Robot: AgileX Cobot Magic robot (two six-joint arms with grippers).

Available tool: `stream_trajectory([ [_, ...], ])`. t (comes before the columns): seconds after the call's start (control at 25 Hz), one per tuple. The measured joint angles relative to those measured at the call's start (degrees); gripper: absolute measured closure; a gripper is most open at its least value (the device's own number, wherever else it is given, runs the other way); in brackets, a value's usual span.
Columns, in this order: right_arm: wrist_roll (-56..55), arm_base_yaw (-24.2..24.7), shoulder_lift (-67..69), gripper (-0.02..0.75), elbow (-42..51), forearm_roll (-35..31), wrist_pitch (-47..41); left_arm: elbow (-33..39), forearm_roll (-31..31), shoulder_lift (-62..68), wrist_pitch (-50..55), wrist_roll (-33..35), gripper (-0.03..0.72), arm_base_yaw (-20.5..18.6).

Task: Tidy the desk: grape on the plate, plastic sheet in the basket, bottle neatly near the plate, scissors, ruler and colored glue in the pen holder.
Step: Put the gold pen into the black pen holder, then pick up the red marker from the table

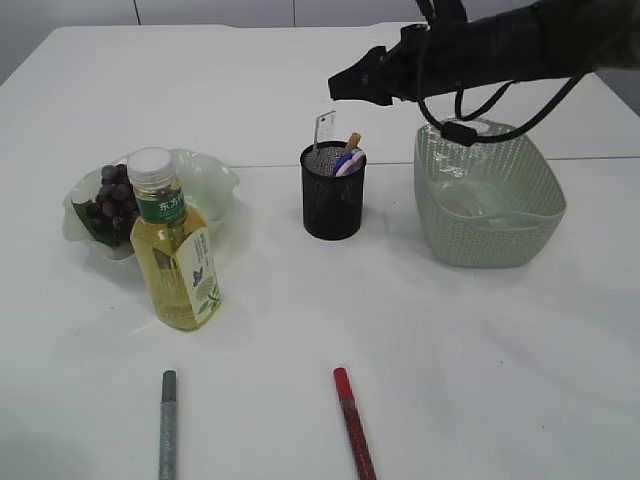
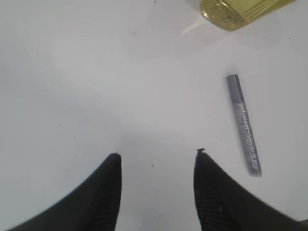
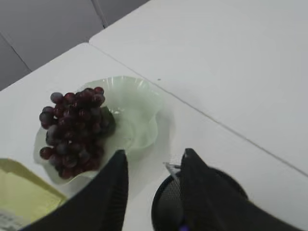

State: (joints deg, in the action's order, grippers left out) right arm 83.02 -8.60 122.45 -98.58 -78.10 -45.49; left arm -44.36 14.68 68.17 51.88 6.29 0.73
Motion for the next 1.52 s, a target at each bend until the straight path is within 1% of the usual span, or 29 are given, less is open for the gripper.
stream_trajectory([
  [0.08, -13.1, 0.0, -2.6, 0.465, 0.0, 9.1, -1.0, 0.0, 0.1, 0.0, -0.1, 0.0, 0.327, 0.0],
  [0.2, -28.6, 0.0, -6.4, 0.465, 0.0, 21.8, -6.1, 0.0, 0.8, 0.0, -0.2, 0.0, 0.327, 0.0],
  [0.36, -46.3, 0.0, -11.0, 0.465, 0.0, 31.3, -14.5, 0.0, 1.3, 0.0, -0.9, 0.0, 0.327, 0.0],
  [0.48, -55.0, -1.3, -13.6, 0.465, 0.0, 37.8, -19.2, 0.0, 1.3, 0.0, -1.9, 0.0, 0.327, 0.0],
  [0.52, -58.1, -2.0, -14.3, 0.465, 0.0, 40.0, -20.4, 0.0, 1.3, 0.0, -2.2, 0.0, 0.327, 0.0],
  [0.64, -67.1, -5.6, -15.8, 0.469, 0.3, 49.8, -21.8, 0.0, 1.3, 0.0, -2.3, 0.0, 0.327, 0.0],
  [0.72, -72.1, -8.8, -16.1, 0.474, 1.5, 55.8, -22.6, 0.0, 1.3, 0.0, -2.3, 0.0, 0.327, 0.0],
  [0.84, -77.6, -14.2, -16.1, 0.477, 4.6, 62.2, -23.5, 0.0, 1.3, 0.0, -1.7, 0.0, 0.327, 0.0],
  [0.92, -79.8, -17.9, -16.1, 0.478, 7.1, 64.6, -23.7, 0.0, 1.3, 0.0, -0.8, 0.0, 0.327, 0.0],
  [1.0, -81.2, -21.5, -16.1, 0.478, 9.7, 65.2, -23.8, 0.0, 1.4, 0.0, -0.4, 0.0, 0.327, 0.0],
  [1.12, -83.0, -24.7, -16.1, 0.478, 13.8, 65.3, -23.6, 0.0, 1.5, 0.0, -0.3, 0.0, 0.327, 0.0],
  [1.32, -88.1, -25.3, -14.1, 0.478, 20.0, 65.7, -20.5, 0.0, 2.8, 0.0, -0.3, 0.0, 0.327, 0.0],
  [1.52, -93.3, -26.0, -12.4, 0.478, 21.7, 65.8, -15.3, 0.0, 4.1, 0.0, -0.3, 0.0, 0.327, 0.0],
])
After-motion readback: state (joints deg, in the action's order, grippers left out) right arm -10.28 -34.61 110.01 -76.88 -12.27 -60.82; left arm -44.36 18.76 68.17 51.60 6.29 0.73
